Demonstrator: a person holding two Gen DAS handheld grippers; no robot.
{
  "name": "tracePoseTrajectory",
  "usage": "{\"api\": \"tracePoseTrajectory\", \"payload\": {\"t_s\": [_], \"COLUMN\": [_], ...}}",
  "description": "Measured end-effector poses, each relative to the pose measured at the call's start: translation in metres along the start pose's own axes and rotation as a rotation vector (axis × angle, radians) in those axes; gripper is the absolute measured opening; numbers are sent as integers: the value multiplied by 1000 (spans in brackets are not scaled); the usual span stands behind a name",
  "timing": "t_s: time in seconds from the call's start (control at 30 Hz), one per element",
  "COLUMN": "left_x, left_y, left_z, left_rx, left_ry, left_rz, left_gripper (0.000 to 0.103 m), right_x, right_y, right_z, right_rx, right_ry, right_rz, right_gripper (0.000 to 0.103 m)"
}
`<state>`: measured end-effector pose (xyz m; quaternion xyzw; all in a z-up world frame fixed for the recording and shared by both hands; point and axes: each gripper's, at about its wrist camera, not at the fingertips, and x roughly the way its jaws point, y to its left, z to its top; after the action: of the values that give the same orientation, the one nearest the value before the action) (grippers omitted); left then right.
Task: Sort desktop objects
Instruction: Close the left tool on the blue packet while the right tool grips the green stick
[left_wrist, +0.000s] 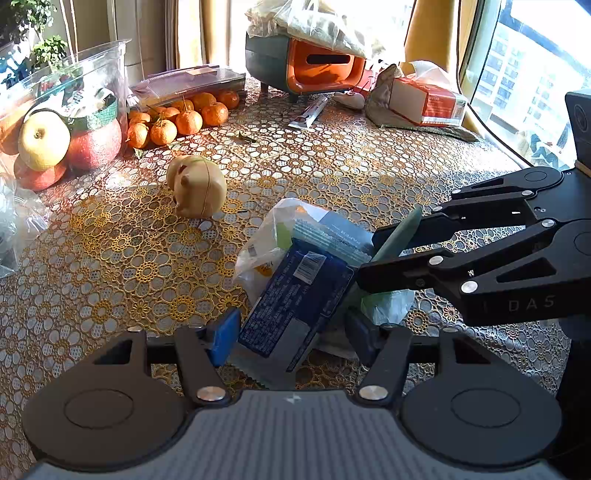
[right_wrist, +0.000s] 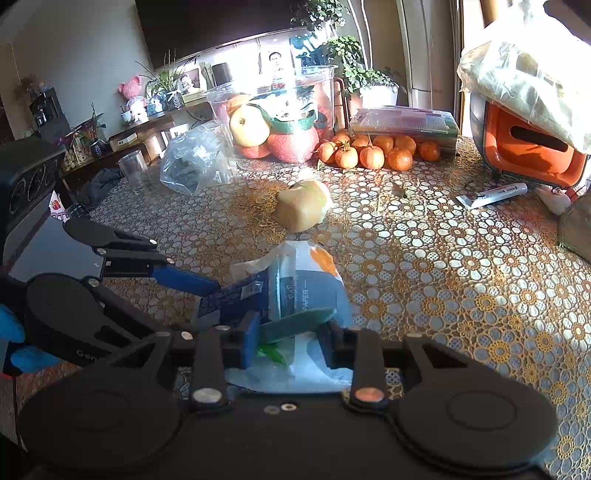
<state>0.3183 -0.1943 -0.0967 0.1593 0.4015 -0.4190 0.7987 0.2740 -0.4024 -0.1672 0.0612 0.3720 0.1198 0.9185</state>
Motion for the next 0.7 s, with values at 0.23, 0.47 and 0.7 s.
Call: {"api": "tracePoseTrajectory", "payload": {"t_s": [0.23, 0.47, 0.7], "left_x": [-3, -14, -29], "left_y": [-7, -17, -25], "left_z": [-3, -5, -10], "left_rx": [20, 8, -32], "left_ry": [-14, -31, -48], "left_rz": [21, 58, 94], "left_gripper": [41, 41, 37], "right_x": [-4, -16, -27], "right_y": [-7, -9, -9], "right_z": [0, 2, 2], "right_rx": [53, 94, 141], "right_ry": [-22, -52, -67], "right_rz": [-4, 6, 20], "right_gripper": [25, 16, 11]}}
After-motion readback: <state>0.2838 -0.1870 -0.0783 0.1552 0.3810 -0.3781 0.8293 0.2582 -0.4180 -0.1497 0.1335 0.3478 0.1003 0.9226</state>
